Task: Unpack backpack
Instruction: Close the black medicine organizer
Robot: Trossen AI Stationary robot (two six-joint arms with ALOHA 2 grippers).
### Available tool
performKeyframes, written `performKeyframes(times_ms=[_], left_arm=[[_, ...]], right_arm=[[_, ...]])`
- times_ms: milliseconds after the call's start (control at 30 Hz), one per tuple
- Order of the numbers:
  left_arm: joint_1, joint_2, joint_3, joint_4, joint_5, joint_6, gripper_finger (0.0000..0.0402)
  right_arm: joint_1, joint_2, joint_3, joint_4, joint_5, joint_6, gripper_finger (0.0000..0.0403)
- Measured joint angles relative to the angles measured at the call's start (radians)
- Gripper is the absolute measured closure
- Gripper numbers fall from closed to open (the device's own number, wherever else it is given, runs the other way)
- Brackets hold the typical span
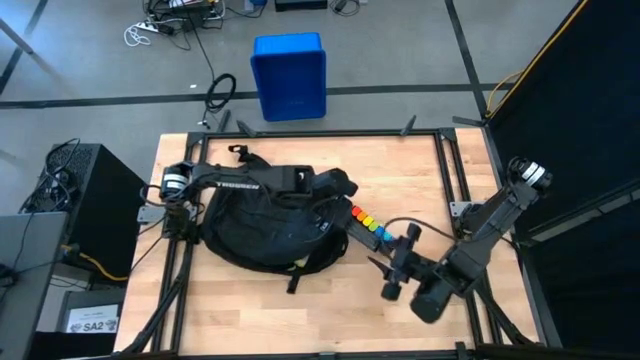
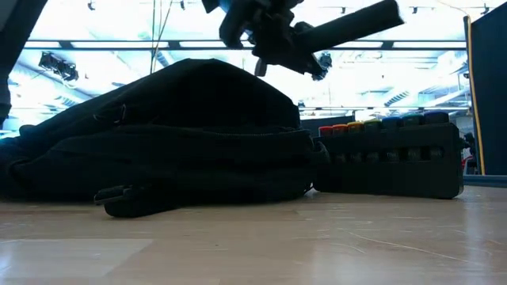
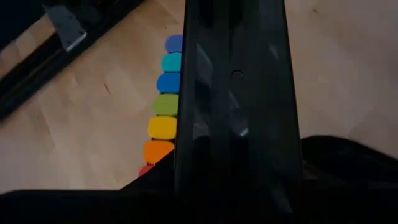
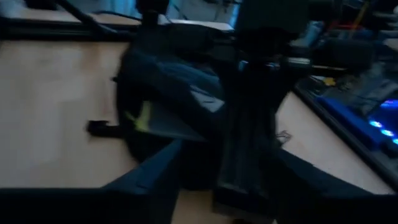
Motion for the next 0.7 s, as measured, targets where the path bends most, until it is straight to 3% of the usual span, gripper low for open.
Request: performKeyframes(times_ms=[167,333,533,700], left_arm=[[0.035,0.000,0.030,-0.087,0.009,-0.001,0.0264],[0.048,-0.001,0.030,-0.085,0.012,0.001,0.0271],[0.054,-0.001,0.030,-0.084,0.004,0.000,0.0272],[0.058,-0.001,0.030,-0.086,0.003,0.000,0.0272]], right_arm=[[-0.113,-0.008,0.000,-0.045,-0.024,-0.009,0.0141],[-0.253,-0.008,0.000,-0.043,-0.206,-0.031,0.0106],[-0.360,-0.008,0.000,-0.036,-0.297,-0.074,0.0098],[-0.388,-0.008,0.000,-0.011,-0.347,-0.136,0.0128]])
